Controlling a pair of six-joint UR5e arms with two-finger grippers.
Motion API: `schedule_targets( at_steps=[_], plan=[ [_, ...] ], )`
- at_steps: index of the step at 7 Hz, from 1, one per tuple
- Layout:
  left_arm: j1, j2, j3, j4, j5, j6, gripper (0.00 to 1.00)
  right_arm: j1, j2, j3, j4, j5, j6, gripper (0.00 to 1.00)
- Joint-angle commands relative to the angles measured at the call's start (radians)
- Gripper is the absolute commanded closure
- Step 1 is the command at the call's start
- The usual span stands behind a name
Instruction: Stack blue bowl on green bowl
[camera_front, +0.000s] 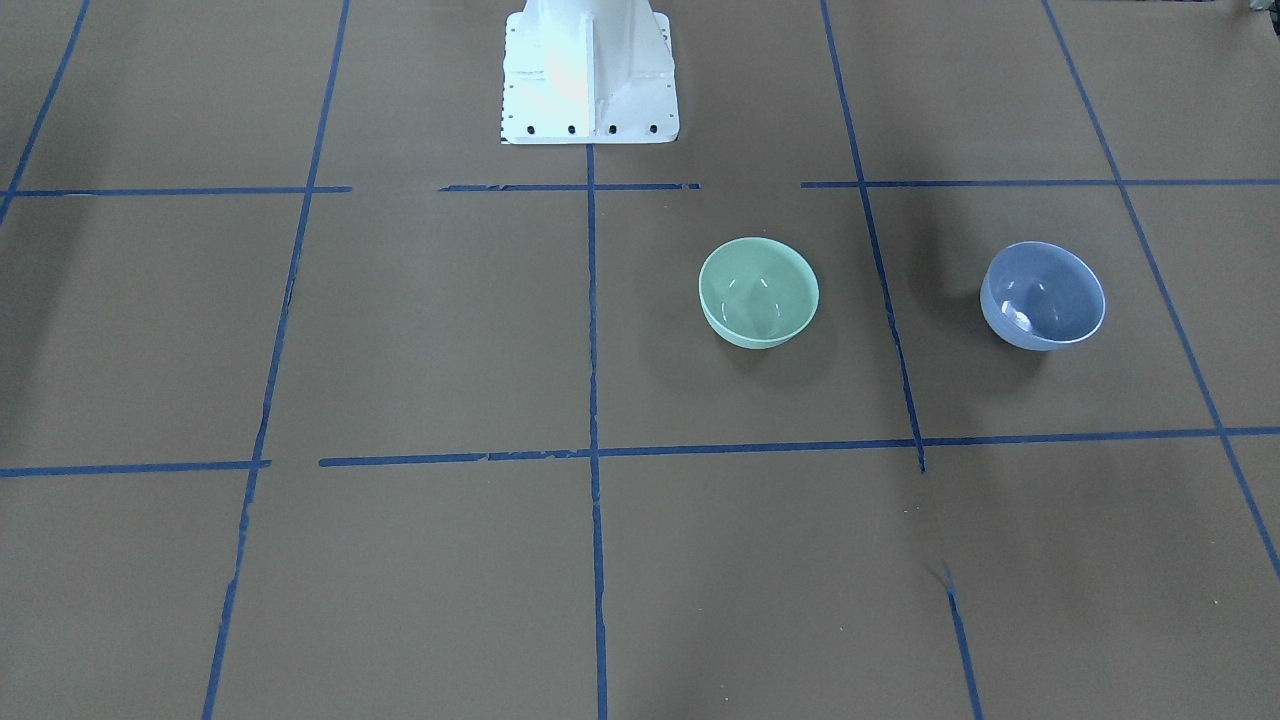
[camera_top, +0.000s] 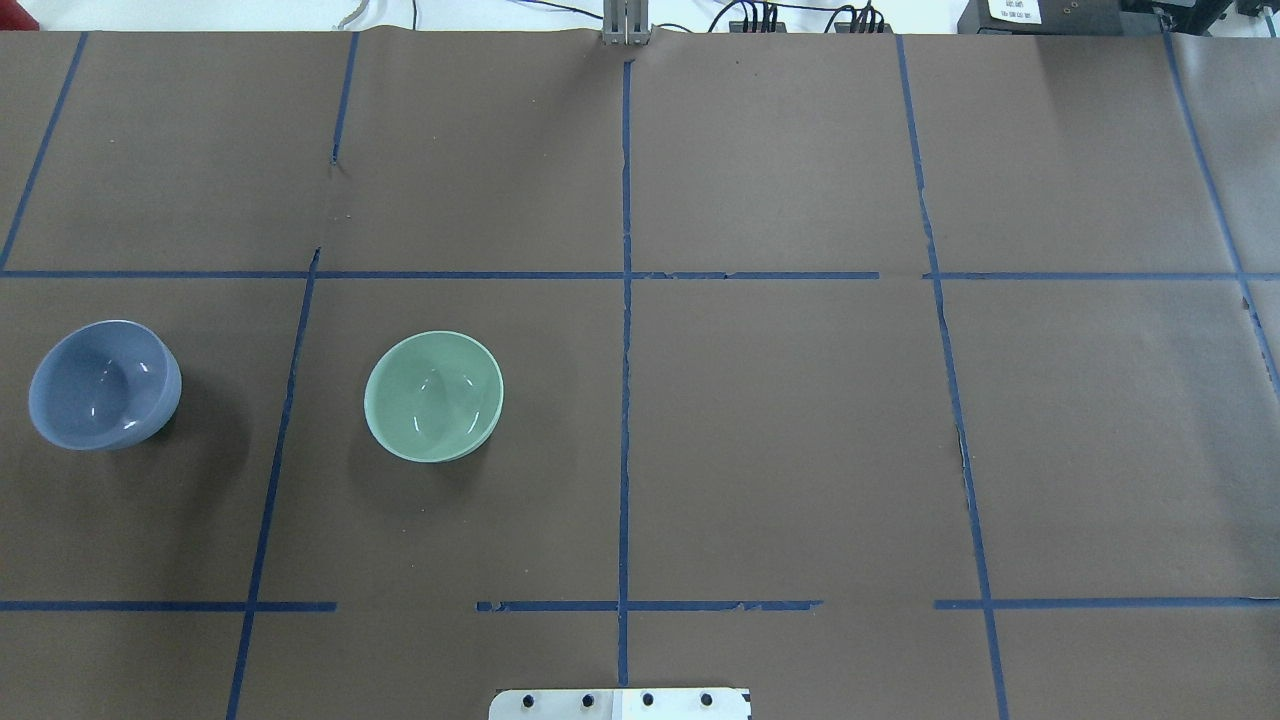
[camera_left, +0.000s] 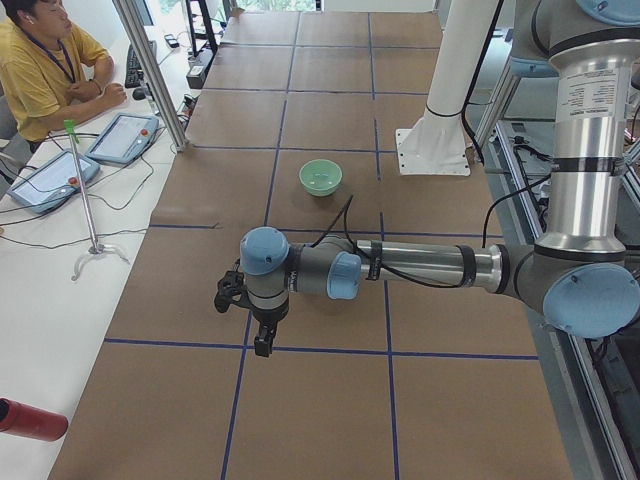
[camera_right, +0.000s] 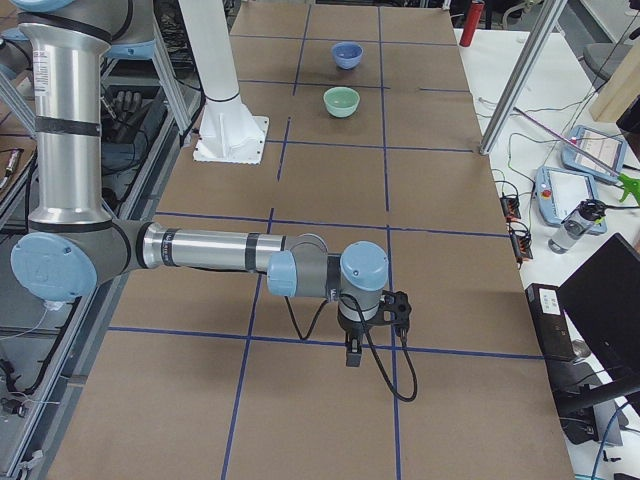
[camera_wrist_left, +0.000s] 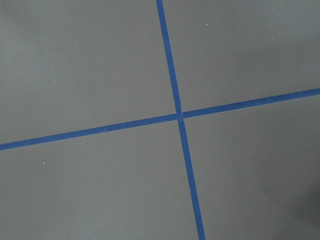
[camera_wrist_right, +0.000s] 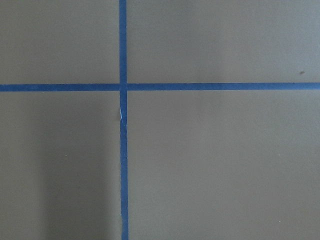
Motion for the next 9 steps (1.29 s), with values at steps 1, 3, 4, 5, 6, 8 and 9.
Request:
schedule_targets(
  at_steps=[1,3,4,5,6,8,9],
  plan=[
    [0.004,-0.002,0.001,-0.006,-0.005,0.007,0.00,0.000,0.000,0.000,0.000,0.002,0.000,0.00],
    [0.010,-0.003,-0.010,-0.113,-0.017,-0.039,0.00,0.000,0.000,0.000,-0.002,0.000,0.000,0.00],
    [0.095,-0.005,-0.022,-0.171,-0.017,-0.174,0.00,0.000,0.000,0.000,0.000,0.000,0.000,0.00],
    [0.193,-0.006,-0.022,-0.267,-0.010,-0.323,0.00,0.000,0.000,0.000,0.000,0.000,0.000,0.00],
    [0.247,0.000,-0.019,-0.376,-0.001,-0.438,0.00,0.000,0.000,0.000,0.000,0.000,0.000,0.00],
    [0.407,0.001,-0.022,-0.463,0.178,-0.686,0.00,0.000,0.000,0.000,0.000,0.002,0.000,0.00],
    [0.419,0.020,-0.021,-0.498,0.179,-0.685,0.00,0.000,0.000,0.000,0.000,0.000,0.000,0.00]
  ],
)
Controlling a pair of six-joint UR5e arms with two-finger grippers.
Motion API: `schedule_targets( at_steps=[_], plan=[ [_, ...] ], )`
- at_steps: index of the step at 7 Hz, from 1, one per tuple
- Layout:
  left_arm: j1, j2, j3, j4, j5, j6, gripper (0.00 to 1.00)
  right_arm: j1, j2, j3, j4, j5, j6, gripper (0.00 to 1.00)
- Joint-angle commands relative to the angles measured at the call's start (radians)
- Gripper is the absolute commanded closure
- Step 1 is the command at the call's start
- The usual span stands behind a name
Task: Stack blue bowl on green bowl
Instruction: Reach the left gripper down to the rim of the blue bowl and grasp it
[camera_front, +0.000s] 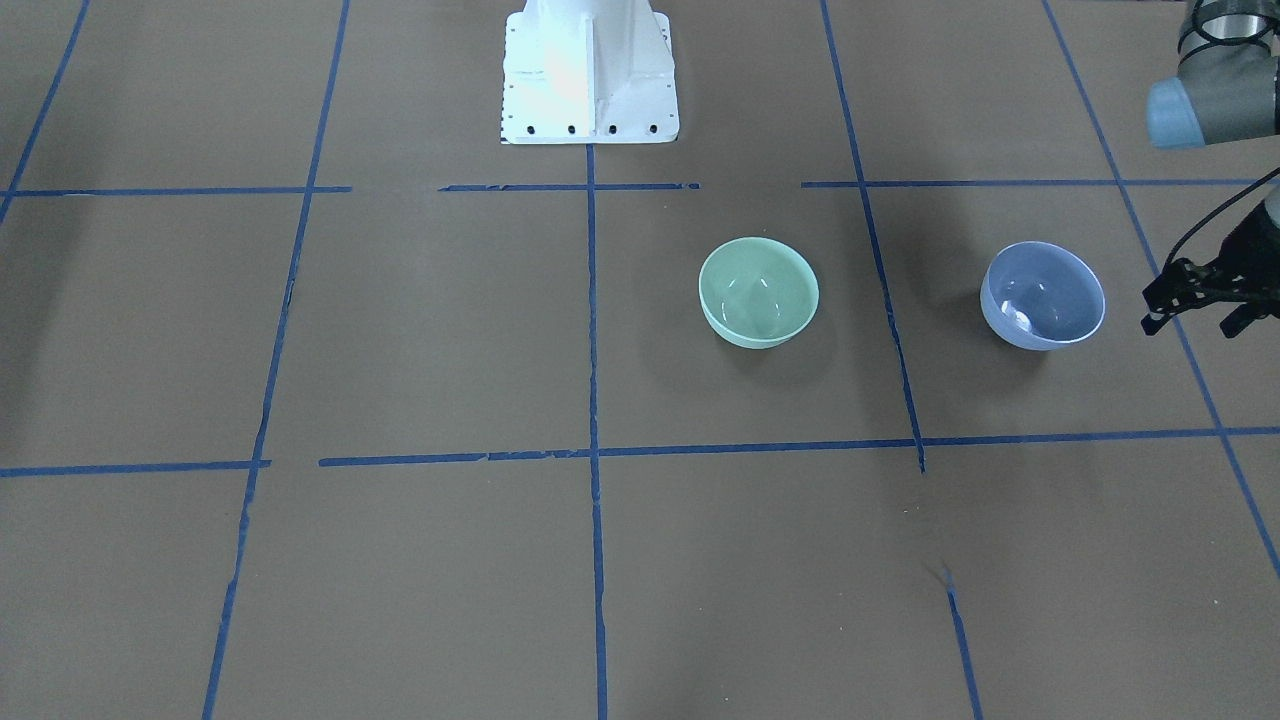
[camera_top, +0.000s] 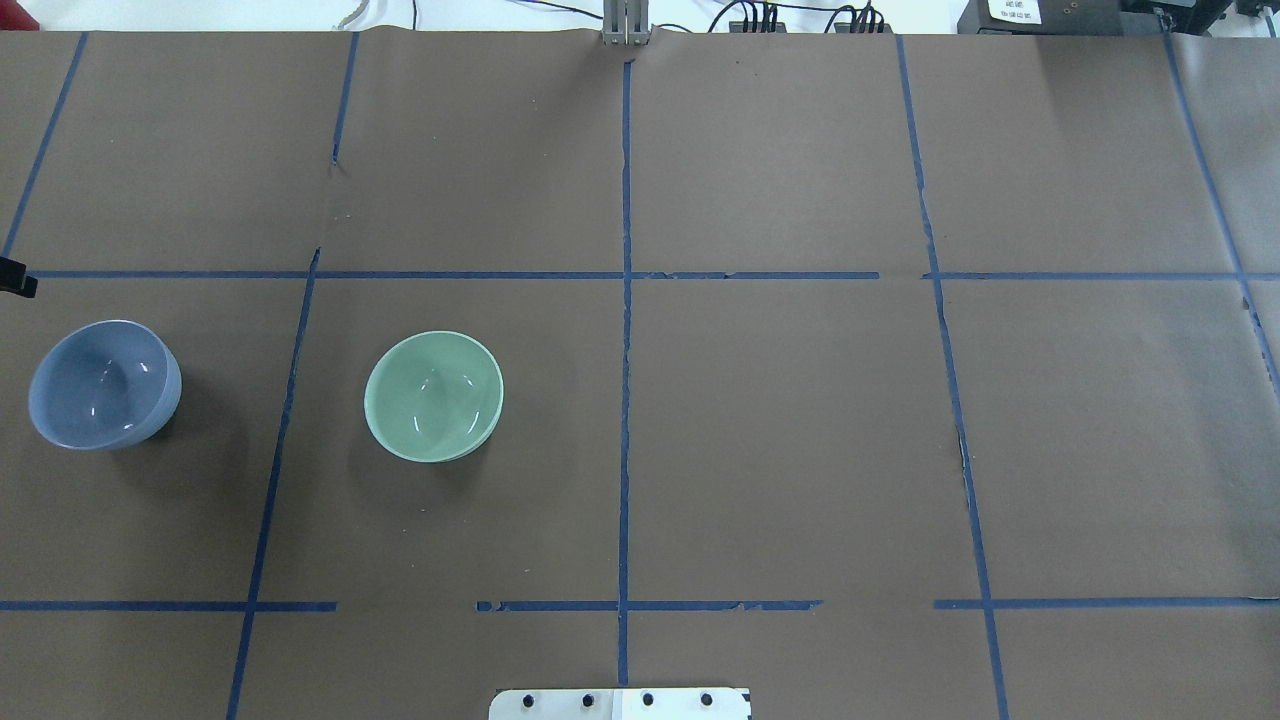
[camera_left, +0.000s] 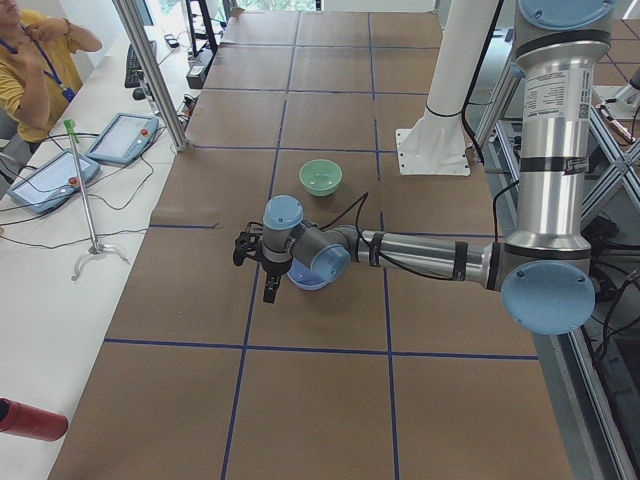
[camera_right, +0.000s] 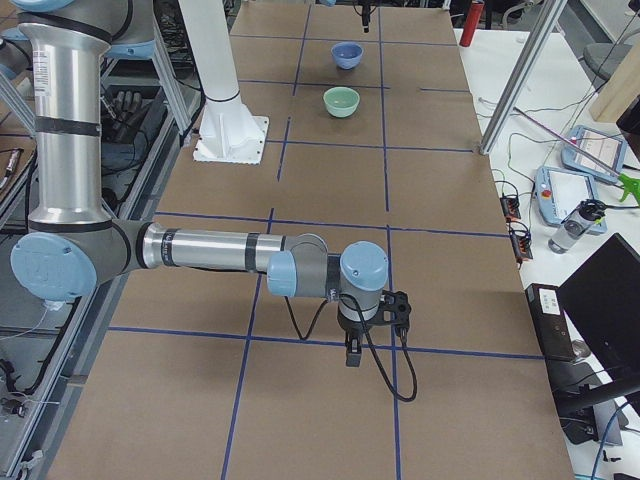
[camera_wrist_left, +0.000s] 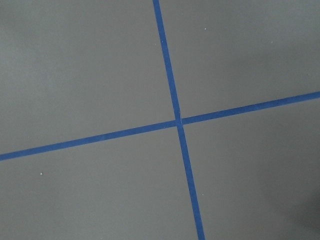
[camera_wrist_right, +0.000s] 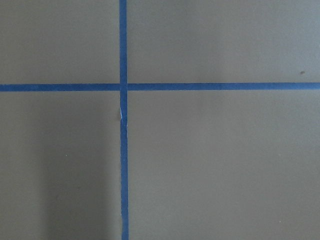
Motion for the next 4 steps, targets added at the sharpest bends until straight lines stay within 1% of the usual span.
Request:
schedule_targets(
  at_steps=[1,3,4],
  plan=[
    [0.078,0.052,0.004,-0.121,0.030,-0.063,0.00,0.000,0.000,0.000,0.000,0.001,0.000,0.00],
    [0.117,0.120,0.009,-0.235,0.022,-0.063,0.00,0.000,0.000,0.000,0.000,-0.001,0.000,0.00],
    [0.132,0.134,0.009,-0.240,0.022,-0.063,0.01,0.000,0.000,0.000,0.000,0.001,0.000,0.00]
  ],
)
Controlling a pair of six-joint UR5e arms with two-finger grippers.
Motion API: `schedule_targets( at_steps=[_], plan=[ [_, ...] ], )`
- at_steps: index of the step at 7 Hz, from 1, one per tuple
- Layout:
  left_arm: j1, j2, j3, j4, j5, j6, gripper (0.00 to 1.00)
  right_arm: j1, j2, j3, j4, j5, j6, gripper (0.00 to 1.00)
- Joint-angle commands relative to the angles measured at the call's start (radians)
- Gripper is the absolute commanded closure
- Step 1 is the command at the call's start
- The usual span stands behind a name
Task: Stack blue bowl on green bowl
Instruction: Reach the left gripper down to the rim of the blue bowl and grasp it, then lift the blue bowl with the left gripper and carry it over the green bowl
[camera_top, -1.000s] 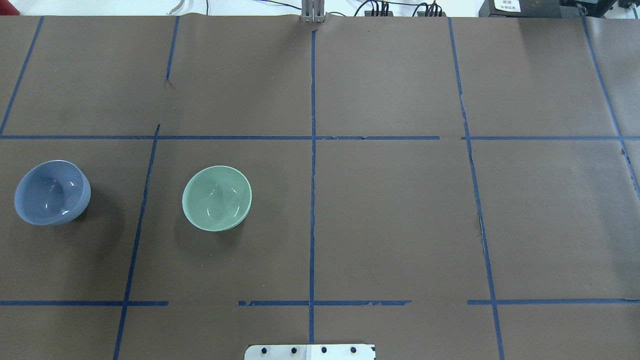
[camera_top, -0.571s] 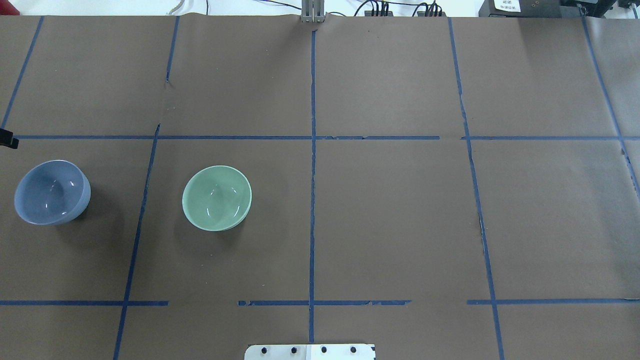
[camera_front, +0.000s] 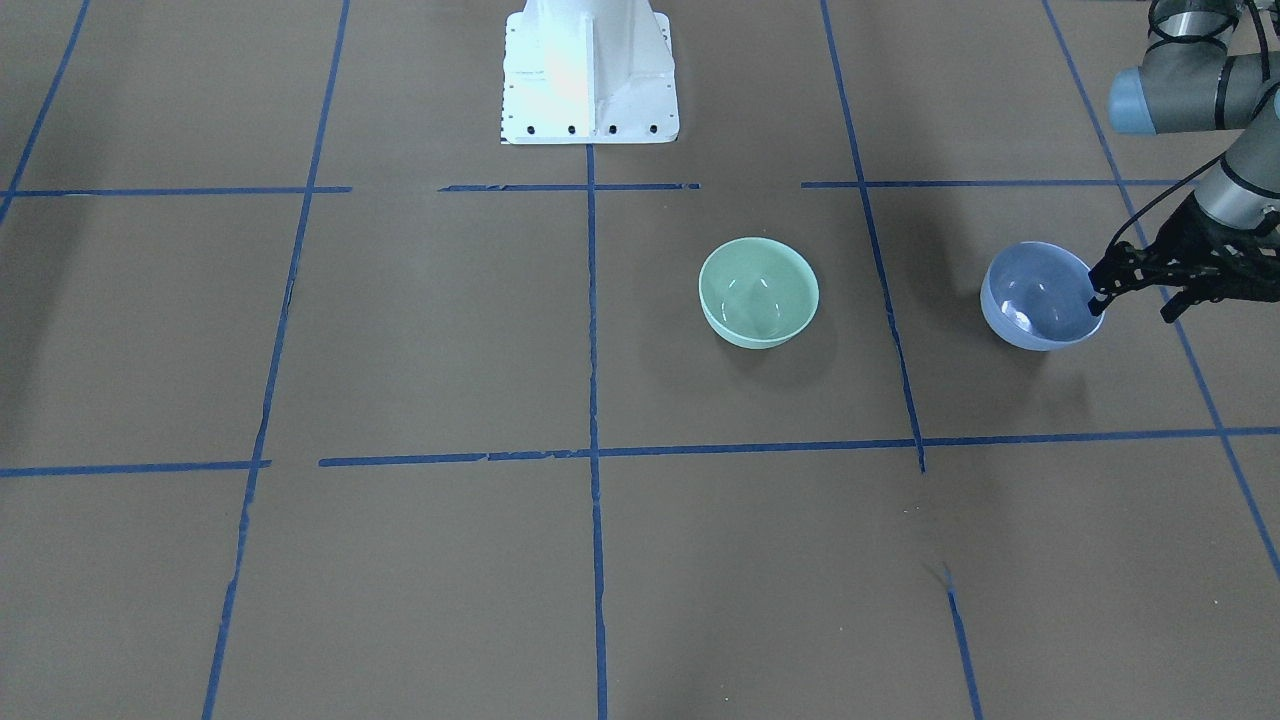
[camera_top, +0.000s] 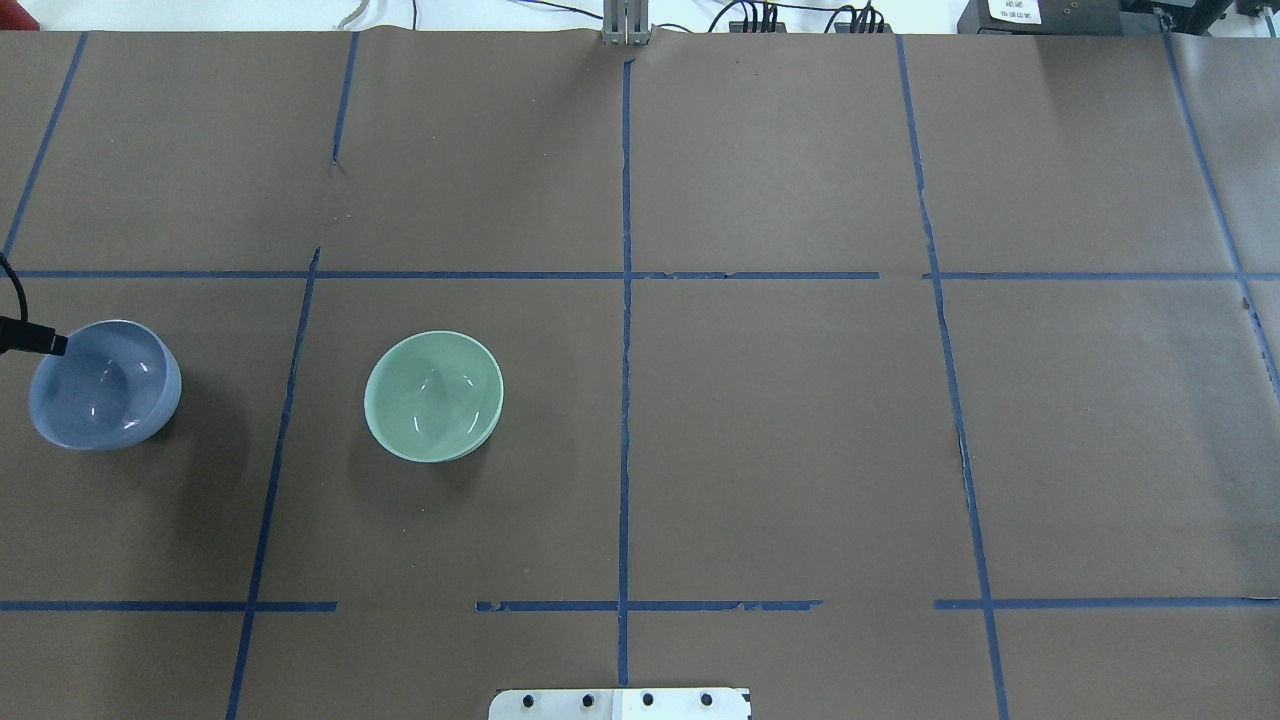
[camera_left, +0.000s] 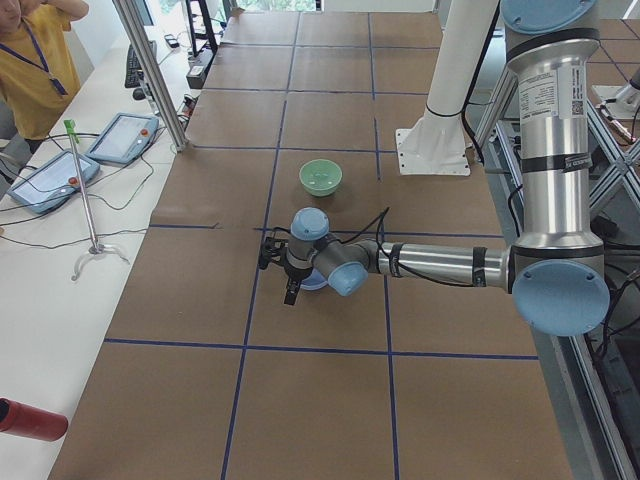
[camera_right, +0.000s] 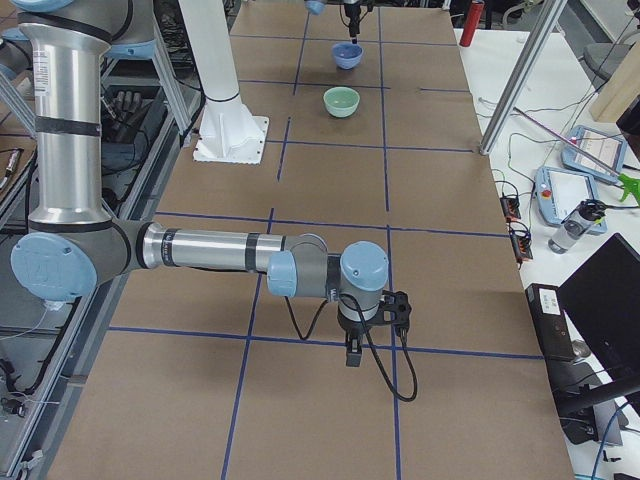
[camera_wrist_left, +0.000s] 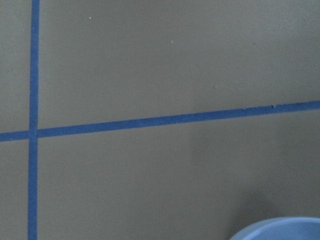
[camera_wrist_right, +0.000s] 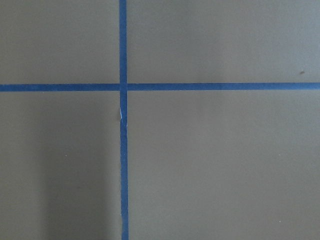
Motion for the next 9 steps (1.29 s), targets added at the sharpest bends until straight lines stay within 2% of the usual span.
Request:
schedule_targets(
  at_steps=[1,2,3,5,6,7,9],
  plan=[
    [0.029,0.027,0.002,-0.028,-0.002,-0.001,0.28,0.000,0.000,0.000,0.000,0.000,0.000,0.00],
    [0.029,0.027,0.000,-0.014,-0.019,-0.001,0.71,0.000,0.000,0.000,0.000,0.000,0.000,0.00],
    [0.029,0.025,-0.003,-0.010,-0.090,-0.001,1.00,0.000,0.000,0.000,0.000,0.000,0.000,0.00],
    [0.029,0.016,-0.010,-0.008,-0.097,-0.004,1.00,0.000,0.000,0.000,0.000,0.000,0.000,0.00],
    [0.027,0.013,-0.050,0.004,-0.099,-0.021,1.00,0.000,0.000,0.000,0.000,0.000,0.000,0.00],
    [0.027,-0.002,-0.140,0.111,-0.099,-0.067,1.00,0.000,0.000,0.000,0.000,0.000,0.000,0.00],
    [0.027,-0.111,-0.384,0.477,-0.091,-0.189,1.00,0.000,0.000,0.000,0.000,0.000,0.000,0.00]
  ],
)
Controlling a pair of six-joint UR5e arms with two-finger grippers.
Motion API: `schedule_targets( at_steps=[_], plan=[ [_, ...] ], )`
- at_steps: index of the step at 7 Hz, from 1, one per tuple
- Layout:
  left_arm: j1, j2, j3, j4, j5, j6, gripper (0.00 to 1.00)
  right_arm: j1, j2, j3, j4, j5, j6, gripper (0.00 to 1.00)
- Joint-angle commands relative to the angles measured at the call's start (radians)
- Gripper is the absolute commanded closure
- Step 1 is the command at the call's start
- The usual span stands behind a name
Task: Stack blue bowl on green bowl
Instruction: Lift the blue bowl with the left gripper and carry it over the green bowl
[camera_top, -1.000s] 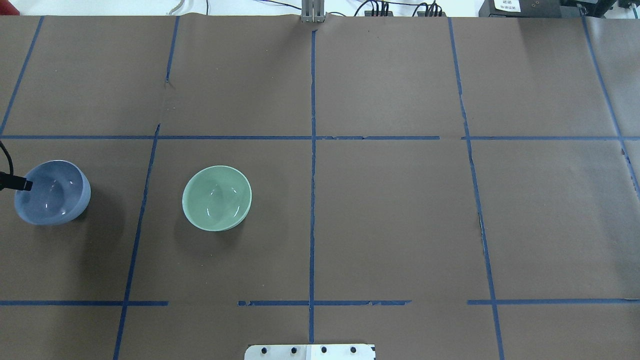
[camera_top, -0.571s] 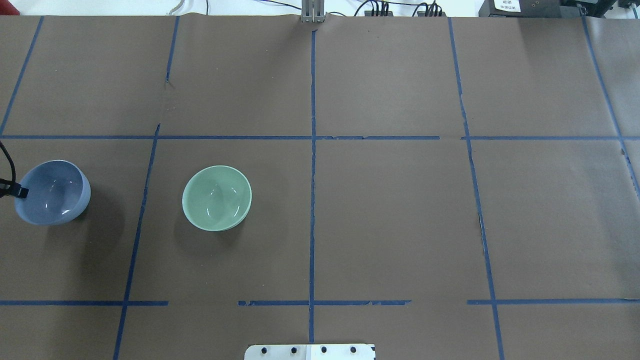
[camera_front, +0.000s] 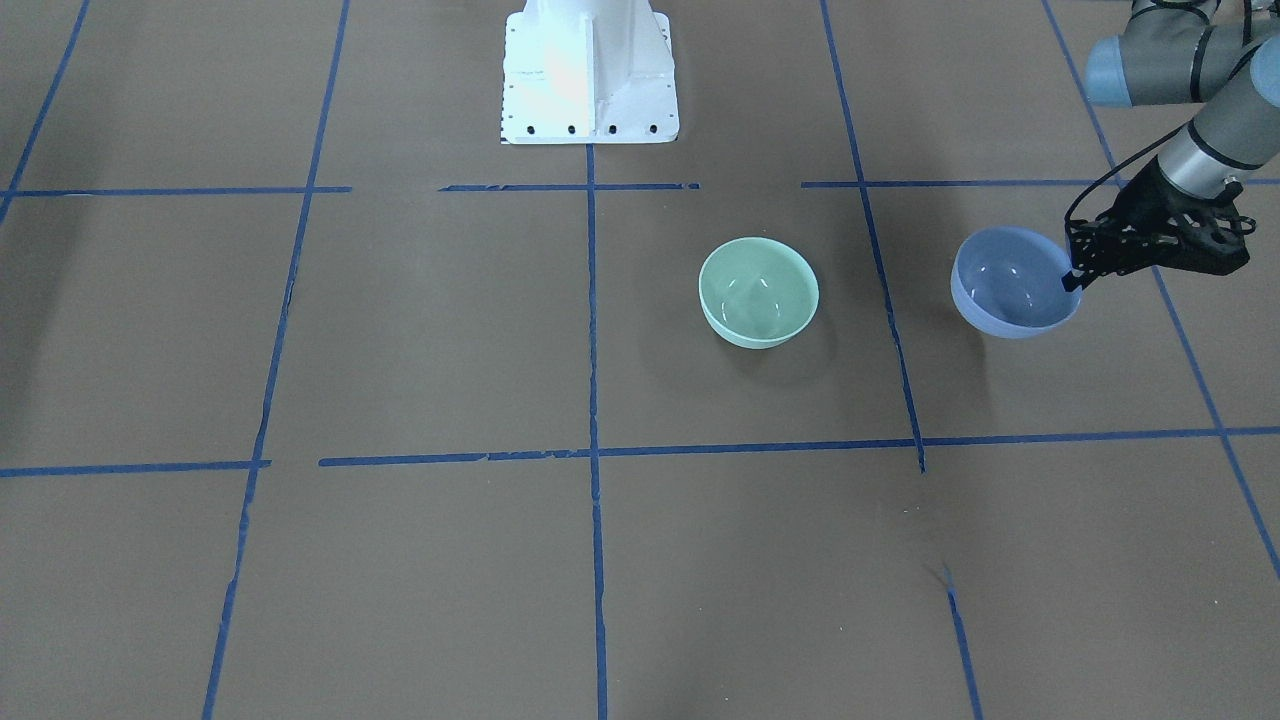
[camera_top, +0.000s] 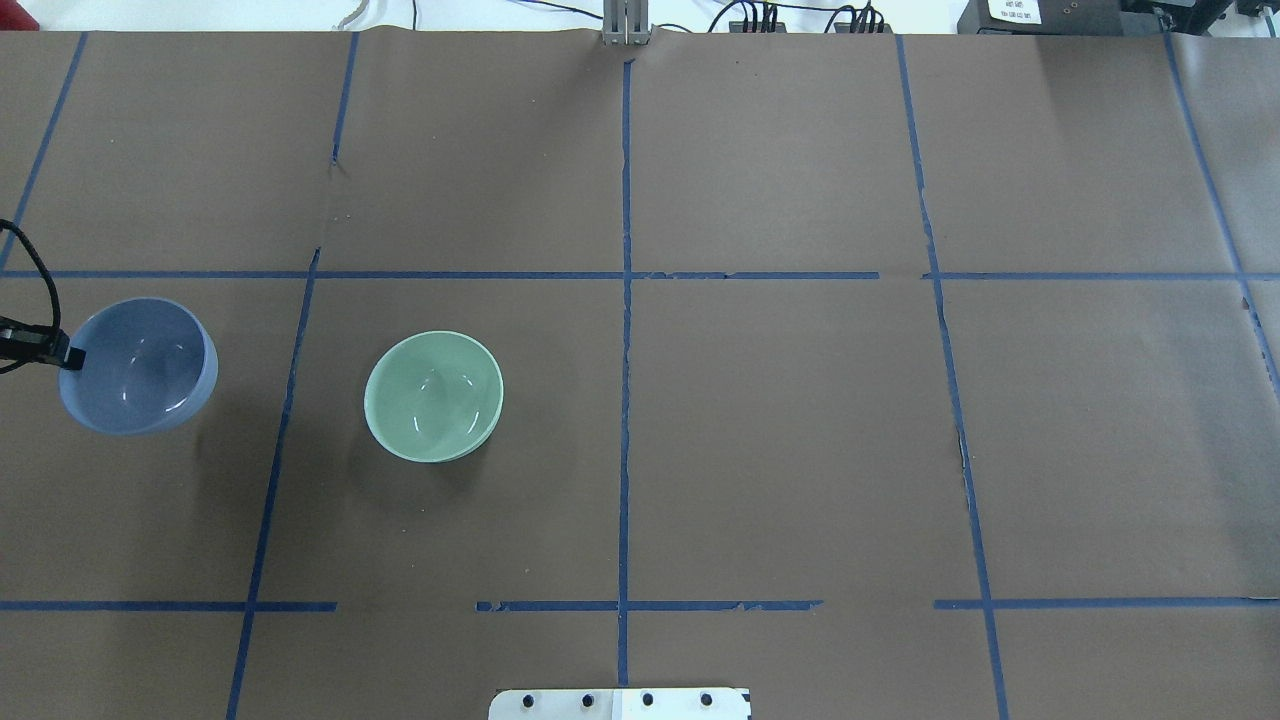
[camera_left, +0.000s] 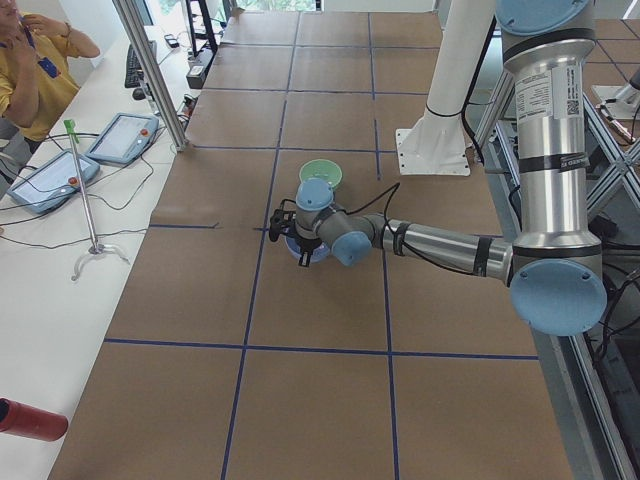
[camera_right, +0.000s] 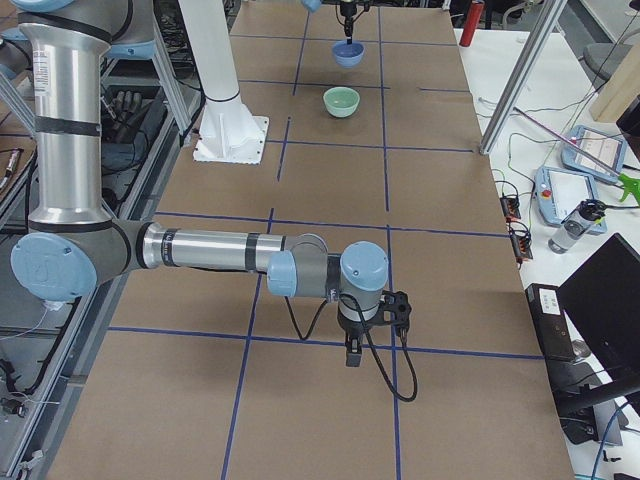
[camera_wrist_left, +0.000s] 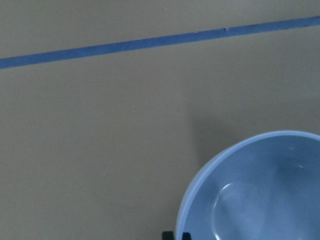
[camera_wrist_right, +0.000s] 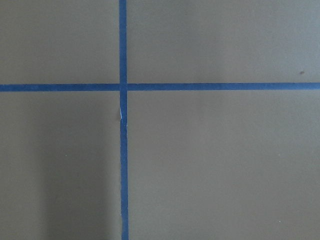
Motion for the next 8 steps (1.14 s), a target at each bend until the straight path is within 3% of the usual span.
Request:
schedule_targets(
  at_steps=[1,3,5,8],
  plan=[
    [0.033,-0.156,-0.204,0.333,0.006,-0.176,1.00,0.000,0.000,0.000,0.000,0.000,0.000,0.00],
    [0.208,-0.327,-0.211,0.402,0.009,-0.437,1.00,0.000,0.000,0.000,0.000,0.002,0.000,0.00],
    [0.331,-0.404,-0.170,0.402,0.104,-0.586,1.00,0.000,0.000,0.000,-0.002,0.000,0.000,0.00],
    [0.356,-0.434,-0.105,0.390,0.152,-0.611,1.00,0.000,0.000,0.000,0.000,0.000,0.000,0.00]
  ],
)
